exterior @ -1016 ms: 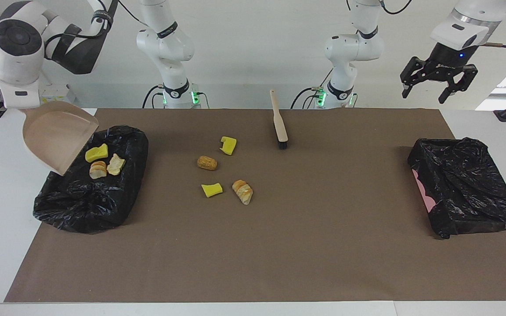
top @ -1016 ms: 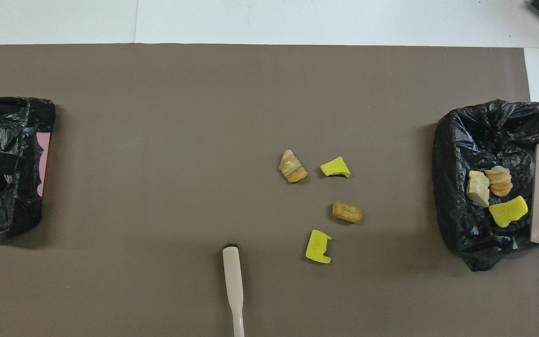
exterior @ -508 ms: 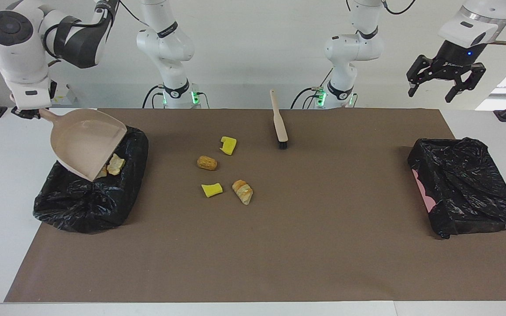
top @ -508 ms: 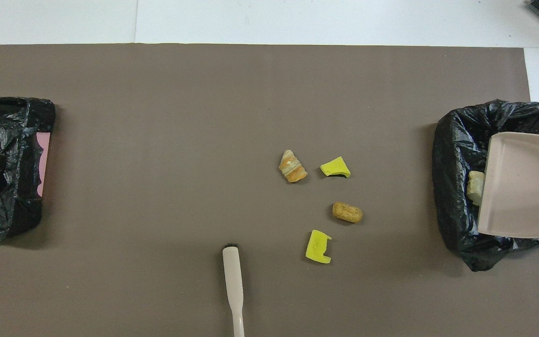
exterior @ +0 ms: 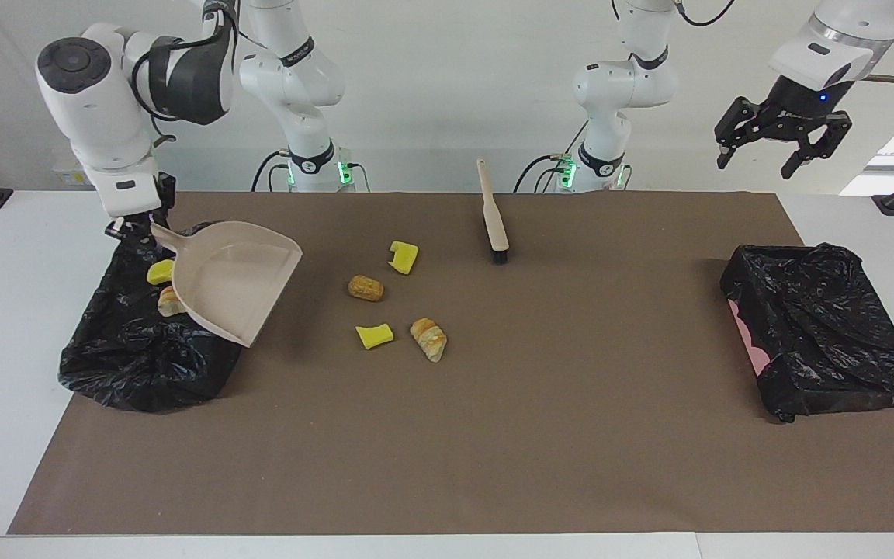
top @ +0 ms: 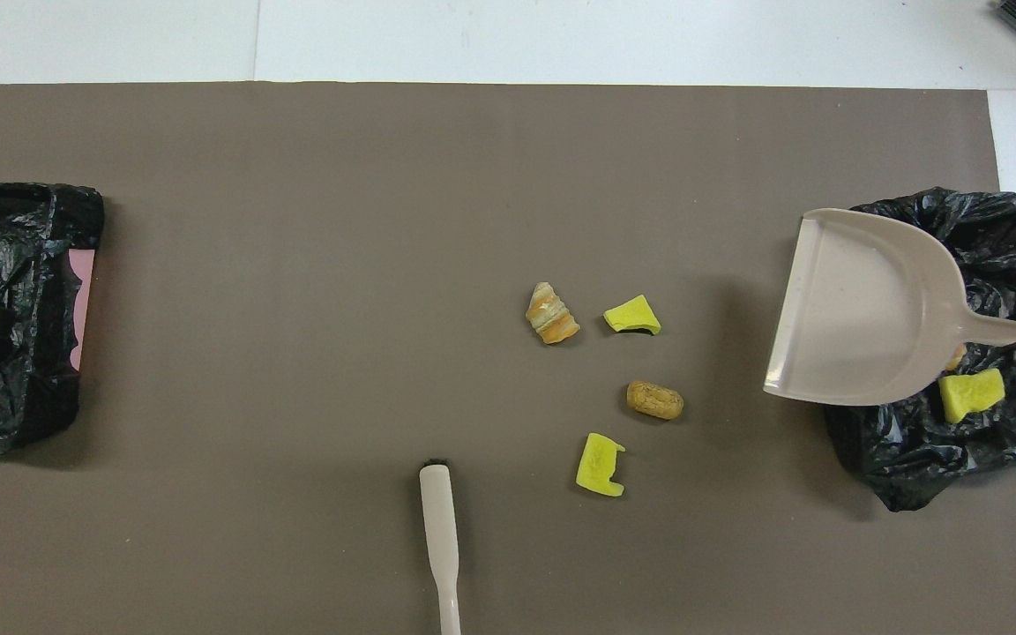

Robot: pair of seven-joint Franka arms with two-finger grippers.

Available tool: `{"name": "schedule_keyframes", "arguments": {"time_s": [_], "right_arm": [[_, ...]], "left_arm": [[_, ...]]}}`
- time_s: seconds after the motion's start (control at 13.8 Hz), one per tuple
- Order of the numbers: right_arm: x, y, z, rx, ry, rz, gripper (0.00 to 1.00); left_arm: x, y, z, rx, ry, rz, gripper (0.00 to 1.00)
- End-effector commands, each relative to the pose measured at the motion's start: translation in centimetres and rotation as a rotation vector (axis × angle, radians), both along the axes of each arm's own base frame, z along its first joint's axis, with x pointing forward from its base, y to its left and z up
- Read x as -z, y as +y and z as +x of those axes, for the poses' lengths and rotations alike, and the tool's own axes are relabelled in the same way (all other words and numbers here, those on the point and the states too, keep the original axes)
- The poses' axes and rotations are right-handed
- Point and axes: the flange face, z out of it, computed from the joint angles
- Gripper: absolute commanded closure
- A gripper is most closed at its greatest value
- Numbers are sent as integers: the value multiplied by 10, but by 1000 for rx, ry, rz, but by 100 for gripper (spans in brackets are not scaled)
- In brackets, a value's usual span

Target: Sweep and dump trash in bin

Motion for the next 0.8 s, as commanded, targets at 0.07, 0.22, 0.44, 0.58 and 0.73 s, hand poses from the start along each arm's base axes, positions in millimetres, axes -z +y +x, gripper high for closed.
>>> {"name": "schedule_keyframes", "arguments": {"time_s": [0.07, 0.22, 0.44, 0.58, 0.73], "right_arm": [[18, 48, 12, 207, -64, 68, 100], [32, 77, 18, 368, -64, 96, 100], [50, 140, 24, 520, -102, 79, 100], [61, 182, 28, 644, -146, 77, 100], [71, 226, 27, 754, -138, 127, 100]], "left_arm": [[-9, 0, -3, 11, -8, 17, 0], [-8, 0, -5, 10, 3, 18, 0], [-8, 0, -6, 7, 9, 18, 0], [-8, 1, -6, 4, 8, 18, 0], [-7, 4, -6, -4, 11, 18, 0]]}}
